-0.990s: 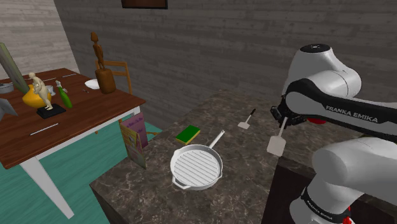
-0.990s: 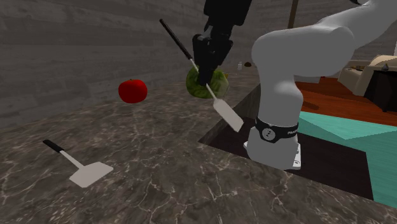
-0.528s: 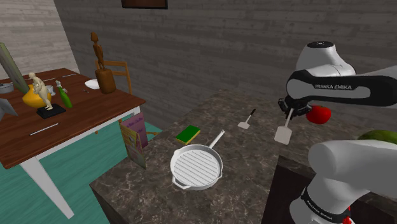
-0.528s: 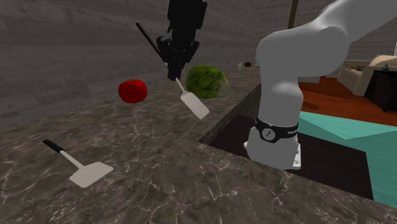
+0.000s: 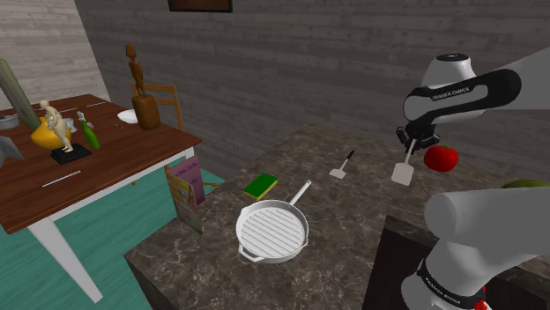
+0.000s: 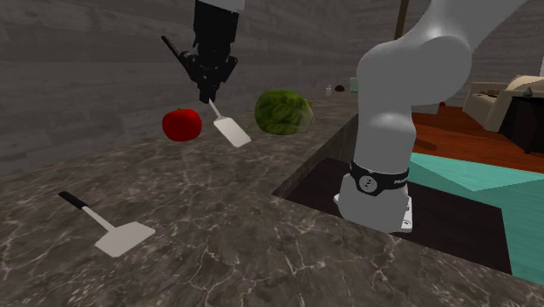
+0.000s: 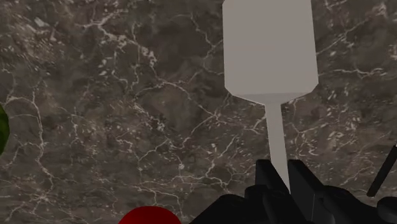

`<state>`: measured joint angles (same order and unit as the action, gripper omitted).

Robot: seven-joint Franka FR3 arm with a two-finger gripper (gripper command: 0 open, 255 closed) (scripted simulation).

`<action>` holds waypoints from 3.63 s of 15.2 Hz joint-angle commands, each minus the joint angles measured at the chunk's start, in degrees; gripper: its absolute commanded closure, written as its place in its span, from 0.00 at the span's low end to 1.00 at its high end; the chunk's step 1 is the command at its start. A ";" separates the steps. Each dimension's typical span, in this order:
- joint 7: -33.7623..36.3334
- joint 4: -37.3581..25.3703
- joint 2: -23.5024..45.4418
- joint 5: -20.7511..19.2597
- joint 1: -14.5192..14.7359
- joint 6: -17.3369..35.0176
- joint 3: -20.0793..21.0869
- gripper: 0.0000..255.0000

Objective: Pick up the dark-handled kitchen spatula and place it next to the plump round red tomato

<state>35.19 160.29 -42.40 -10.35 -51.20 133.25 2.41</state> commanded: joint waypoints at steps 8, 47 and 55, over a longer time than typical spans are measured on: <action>-7.46 -14.71 20.66 -2.11 -3.74 7.18 -6.55 1.00; 2.77 -11.32 46.11 -14.49 -6.90 36.08 -8.46 1.00; 2.75 -11.33 46.11 -14.47 -6.91 36.08 -8.45 0.00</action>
<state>37.94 148.96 3.72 -24.82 -58.11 169.32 -6.05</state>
